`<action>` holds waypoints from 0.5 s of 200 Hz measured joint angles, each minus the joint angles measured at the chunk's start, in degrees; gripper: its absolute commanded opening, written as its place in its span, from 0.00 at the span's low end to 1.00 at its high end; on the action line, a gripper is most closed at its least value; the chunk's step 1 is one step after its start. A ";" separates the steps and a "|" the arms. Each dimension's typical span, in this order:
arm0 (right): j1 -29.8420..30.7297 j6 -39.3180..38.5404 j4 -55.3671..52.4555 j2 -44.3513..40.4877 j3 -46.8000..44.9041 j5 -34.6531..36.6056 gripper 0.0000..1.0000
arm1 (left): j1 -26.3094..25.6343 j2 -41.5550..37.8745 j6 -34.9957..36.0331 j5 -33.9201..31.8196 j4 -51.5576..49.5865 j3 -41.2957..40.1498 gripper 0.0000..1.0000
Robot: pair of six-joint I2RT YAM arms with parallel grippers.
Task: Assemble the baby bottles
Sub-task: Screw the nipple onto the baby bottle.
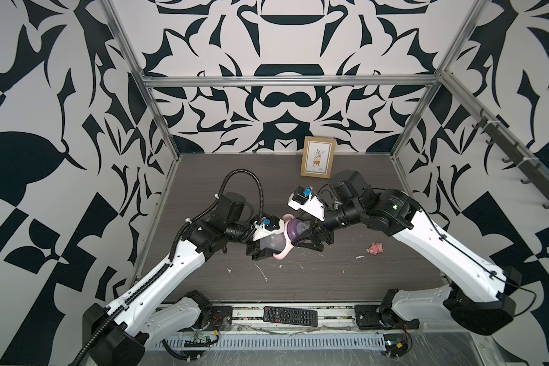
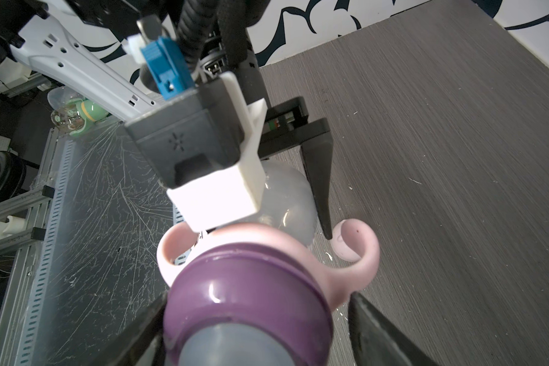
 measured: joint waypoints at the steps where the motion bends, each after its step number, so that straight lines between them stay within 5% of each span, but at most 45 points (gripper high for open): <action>1: 0.00 -0.02 0.02 0.00 0.00 0.00 0.80 | 0.00 0.02 0.00 -0.02 0.00 0.00 0.00; 53: 0.13 1.44 0.15 0.28 0.00 0.44 0.48 | 0.13 0.55 -0.20 -0.87 -0.28 0.02 0.00; 100: -0.96 3.96 1.57 1.29 -0.46 -0.72 0.02 | 0.22 -0.31 -0.85 -3.76 1.38 -1.18 0.00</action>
